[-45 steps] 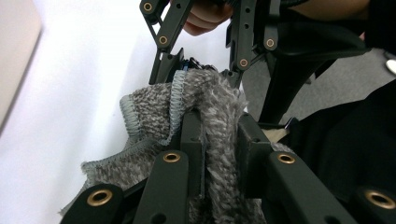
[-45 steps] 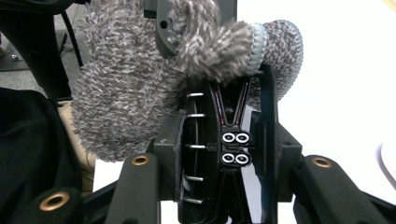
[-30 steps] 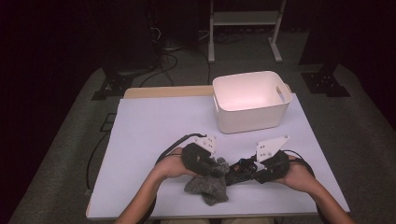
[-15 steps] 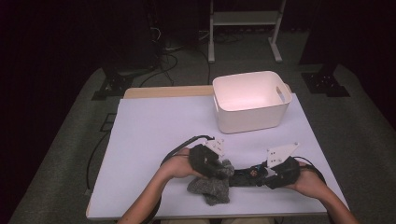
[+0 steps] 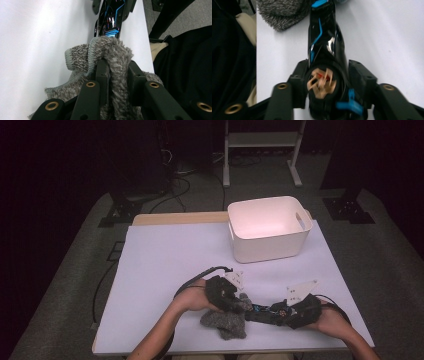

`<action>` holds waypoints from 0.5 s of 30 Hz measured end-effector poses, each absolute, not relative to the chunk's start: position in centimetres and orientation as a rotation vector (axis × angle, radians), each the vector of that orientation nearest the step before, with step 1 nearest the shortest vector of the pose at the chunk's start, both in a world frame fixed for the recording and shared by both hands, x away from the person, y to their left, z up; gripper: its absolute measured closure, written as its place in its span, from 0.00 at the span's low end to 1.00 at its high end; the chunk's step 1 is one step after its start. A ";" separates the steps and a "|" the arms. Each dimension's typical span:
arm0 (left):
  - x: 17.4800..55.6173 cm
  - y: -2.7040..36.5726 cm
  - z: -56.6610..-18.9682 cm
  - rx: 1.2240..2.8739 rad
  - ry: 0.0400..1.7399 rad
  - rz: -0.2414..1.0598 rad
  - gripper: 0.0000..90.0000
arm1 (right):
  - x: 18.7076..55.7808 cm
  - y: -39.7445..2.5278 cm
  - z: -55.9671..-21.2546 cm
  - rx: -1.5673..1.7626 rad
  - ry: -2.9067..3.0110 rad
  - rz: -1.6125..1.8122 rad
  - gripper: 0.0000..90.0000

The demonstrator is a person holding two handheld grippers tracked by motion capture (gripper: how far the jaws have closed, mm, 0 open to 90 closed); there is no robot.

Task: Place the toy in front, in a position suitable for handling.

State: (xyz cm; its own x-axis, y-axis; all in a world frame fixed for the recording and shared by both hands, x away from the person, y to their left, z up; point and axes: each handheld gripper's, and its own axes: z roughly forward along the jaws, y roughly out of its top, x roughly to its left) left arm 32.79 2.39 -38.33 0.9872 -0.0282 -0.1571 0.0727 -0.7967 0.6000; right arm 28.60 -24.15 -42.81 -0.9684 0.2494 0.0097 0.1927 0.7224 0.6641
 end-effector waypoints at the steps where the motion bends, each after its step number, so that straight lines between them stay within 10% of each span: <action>1: 32.8 2.4 -38.3 2.484 0.027 -0.206 0.83 | 28.6 -24.2 -42.8 0.365 2.840 1.082 0.54; 15: 32.9 5.1 -37.4 2.415 0.069 -0.217 0.84 | 30.2 -19.7 -43.1 0.256 2.888 1.047 0.61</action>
State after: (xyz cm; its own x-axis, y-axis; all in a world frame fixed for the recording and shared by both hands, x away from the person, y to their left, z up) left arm 32.93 5.10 -37.42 0.9846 -0.0087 -0.1747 0.1085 -0.7529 0.6491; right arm 30.24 -19.72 -43.09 -0.9844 0.1758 0.0009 0.1355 0.7557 0.6407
